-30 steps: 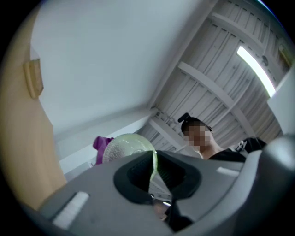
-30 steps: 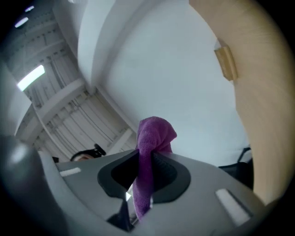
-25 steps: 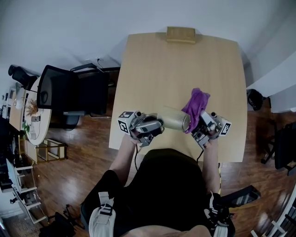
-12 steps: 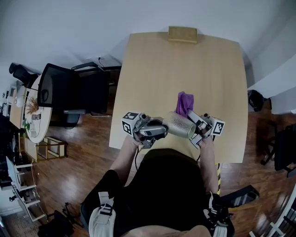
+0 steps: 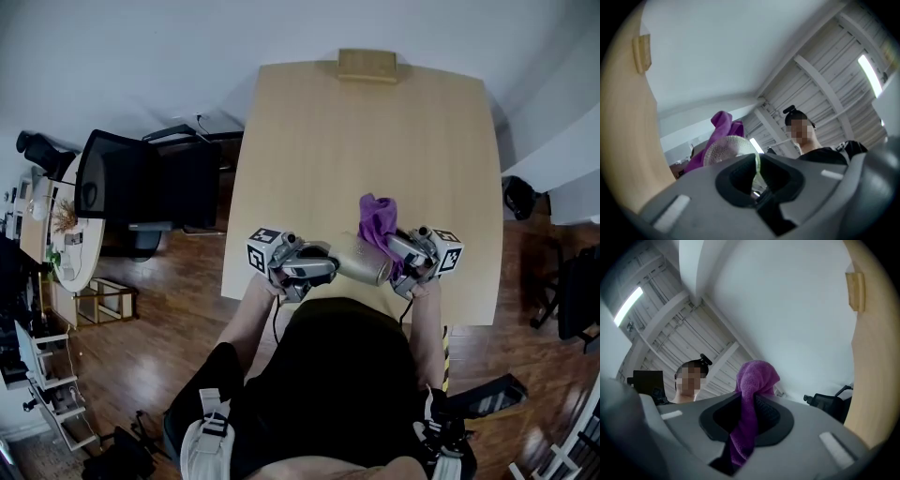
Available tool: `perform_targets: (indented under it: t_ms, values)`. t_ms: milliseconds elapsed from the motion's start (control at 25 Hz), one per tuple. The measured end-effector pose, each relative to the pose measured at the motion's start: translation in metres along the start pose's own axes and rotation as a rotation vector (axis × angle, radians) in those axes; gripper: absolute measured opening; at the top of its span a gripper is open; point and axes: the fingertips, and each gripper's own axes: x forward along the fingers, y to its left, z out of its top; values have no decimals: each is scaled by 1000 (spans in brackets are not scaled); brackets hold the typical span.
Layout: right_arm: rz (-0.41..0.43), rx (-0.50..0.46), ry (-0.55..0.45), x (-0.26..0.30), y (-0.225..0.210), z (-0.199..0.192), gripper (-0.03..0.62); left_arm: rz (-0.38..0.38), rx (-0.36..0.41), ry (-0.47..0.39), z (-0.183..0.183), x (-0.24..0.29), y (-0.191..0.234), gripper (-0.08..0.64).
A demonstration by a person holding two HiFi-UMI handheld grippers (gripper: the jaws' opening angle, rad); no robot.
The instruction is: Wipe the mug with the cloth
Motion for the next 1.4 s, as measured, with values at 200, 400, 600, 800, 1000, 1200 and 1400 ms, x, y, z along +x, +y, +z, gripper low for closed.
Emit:
perform_targets:
  t_ms: [200, 400, 600, 800, 1000, 1200, 1400]
  values:
    - [-157, 96, 33, -5, -50, -22, 58, 17, -50, 23, -16, 4, 9, 48]
    - [-174, 25, -70, -25, -44, 4, 60, 57, -55, 23, -16, -5, 14, 41]
    - [14, -134, -69, -28, 21, 31, 60, 119, -55, 25, -15, -23, 19, 41]
    - [-57, -140, 134, -13, 8, -9, 60, 102, -78, 53, -22, -16, 23, 41]
    - [-140, -83, 228, -6, -21, -33, 60, 78, -108, 114, -39, -5, 24, 53]
    - [-301, -2, 250, -9, -63, -49, 60, 116, -124, 165, -57, -2, 33, 55]
    - [-276, -86, 48, -40, -39, 2, 60, 174, -92, 97, -35, -27, 35, 41]
